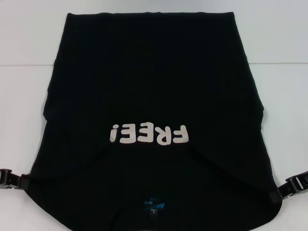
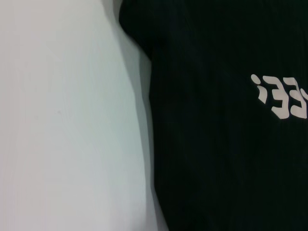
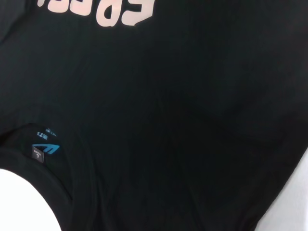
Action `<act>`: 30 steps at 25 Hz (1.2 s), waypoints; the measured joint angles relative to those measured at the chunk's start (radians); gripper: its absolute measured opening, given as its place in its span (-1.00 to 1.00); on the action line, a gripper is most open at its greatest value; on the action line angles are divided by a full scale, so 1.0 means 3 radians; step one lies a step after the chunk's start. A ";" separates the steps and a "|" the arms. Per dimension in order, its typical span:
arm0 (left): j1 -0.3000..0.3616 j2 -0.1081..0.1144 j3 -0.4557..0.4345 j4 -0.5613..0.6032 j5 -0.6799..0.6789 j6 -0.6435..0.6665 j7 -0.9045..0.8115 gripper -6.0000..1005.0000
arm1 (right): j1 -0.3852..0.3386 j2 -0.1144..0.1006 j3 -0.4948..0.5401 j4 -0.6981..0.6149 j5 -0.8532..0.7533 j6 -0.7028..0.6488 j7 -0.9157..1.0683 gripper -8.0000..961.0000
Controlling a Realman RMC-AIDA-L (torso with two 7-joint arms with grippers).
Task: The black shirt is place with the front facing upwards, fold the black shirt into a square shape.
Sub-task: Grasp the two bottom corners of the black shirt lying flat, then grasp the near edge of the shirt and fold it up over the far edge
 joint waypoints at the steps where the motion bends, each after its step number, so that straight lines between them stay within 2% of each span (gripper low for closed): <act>1: 0.0000 0.0003 -0.0020 0.0000 0.0000 0.0008 0.0010 -0.97 | 0.0002 -0.0001 0.0000 -0.0004 0.0000 -0.0002 0.0001 -0.33; 12: 0.0019 0.0014 -0.0134 -0.0001 0.0005 0.0071 0.0065 -0.97 | 0.0015 -0.0041 0.0023 -0.0020 0.0018 -0.0029 -0.0018 -0.89; 16: 0.0004 0.0027 -0.0130 -0.0007 0.0037 0.0256 0.0148 -0.97 | 0.0031 -0.0079 0.0030 -0.0026 0.0041 -0.0161 -0.0085 -0.89; 21: 0.0006 0.0055 -0.0138 -0.0013 0.0046 0.0693 0.0312 -0.97 | 0.0027 -0.0134 0.0088 -0.0110 0.0052 -0.0597 -0.0338 -0.89; 26: 0.0044 0.0057 -0.0136 -0.0045 0.0172 0.0978 0.0345 -0.97 | -0.0040 -0.0153 0.0108 -0.0217 0.0008 -0.1007 -0.0664 -0.89; 30: 0.0055 0.0048 -0.0109 -0.0060 0.0410 0.1209 0.0420 -0.97 | -0.0097 -0.0156 0.0004 -0.0185 -0.0144 -0.1068 -0.0824 -0.89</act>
